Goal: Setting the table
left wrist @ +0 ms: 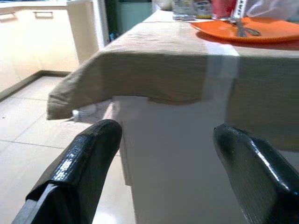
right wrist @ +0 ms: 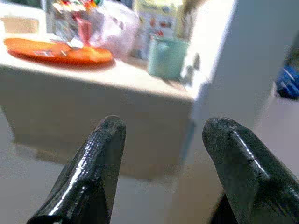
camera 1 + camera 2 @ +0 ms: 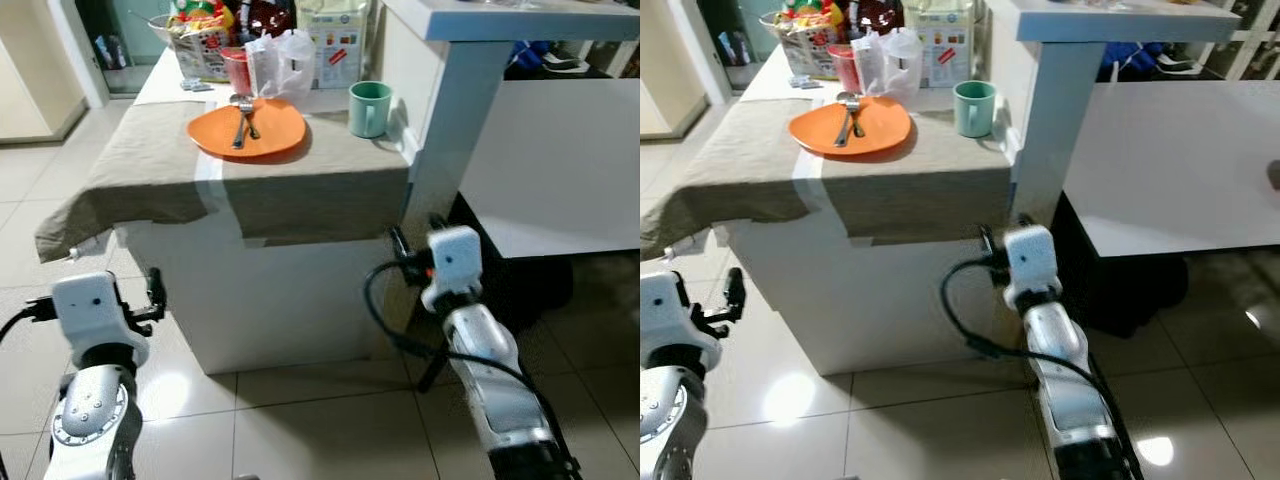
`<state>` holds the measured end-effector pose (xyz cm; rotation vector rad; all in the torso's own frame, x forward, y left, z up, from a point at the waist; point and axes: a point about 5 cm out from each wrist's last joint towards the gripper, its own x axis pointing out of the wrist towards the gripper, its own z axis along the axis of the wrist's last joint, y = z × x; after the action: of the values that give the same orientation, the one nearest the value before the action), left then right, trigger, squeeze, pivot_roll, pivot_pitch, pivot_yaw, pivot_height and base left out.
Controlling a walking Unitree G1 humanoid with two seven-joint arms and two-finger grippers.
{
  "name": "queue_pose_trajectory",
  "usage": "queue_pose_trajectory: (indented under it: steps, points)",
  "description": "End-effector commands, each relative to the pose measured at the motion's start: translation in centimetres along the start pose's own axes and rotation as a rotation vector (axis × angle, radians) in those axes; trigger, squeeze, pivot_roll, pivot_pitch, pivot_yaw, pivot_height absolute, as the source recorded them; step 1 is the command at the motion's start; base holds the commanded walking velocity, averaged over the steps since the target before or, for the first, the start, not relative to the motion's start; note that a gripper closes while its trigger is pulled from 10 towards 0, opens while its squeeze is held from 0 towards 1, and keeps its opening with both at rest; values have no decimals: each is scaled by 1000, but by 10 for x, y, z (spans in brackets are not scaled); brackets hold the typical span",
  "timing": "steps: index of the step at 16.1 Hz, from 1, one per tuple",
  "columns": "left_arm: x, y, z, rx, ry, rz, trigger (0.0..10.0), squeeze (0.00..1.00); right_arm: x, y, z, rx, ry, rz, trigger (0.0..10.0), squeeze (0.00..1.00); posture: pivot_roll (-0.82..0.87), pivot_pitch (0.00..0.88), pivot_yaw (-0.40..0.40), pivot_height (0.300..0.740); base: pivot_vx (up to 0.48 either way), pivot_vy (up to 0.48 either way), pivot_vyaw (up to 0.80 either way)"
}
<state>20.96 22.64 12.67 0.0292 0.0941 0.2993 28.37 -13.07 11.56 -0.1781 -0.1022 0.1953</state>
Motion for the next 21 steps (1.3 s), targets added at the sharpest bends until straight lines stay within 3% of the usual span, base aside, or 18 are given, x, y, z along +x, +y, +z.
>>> queue_pose_trajectory:
  steps: [1,5,10,16,21]
  points:
    - [-3,-2,-2,-4,3,-11,10000,0,-2,-1,-6,12,37,-11,10000,0,-9,0,41,740,0,0,0]
    - [-26,-1,-9,-5,61,-22,10000,0,-26,5,-6,11,77,112,10000,0,-17,0,24,740,0,0,0]
    - [-21,-6,6,45,-18,-63,10000,0,-18,1,2,2,44,119,10000,0,-5,0,7,740,0,0,0]
    - [-17,-9,30,29,-153,-46,10000,0,-13,-2,17,44,-43,83,10000,0,0,0,9,740,0,0,0]
    - [-15,-6,35,-17,-181,-11,10000,0,-10,-4,15,105,-51,70,10000,0,1,0,7,740,0,0,0]
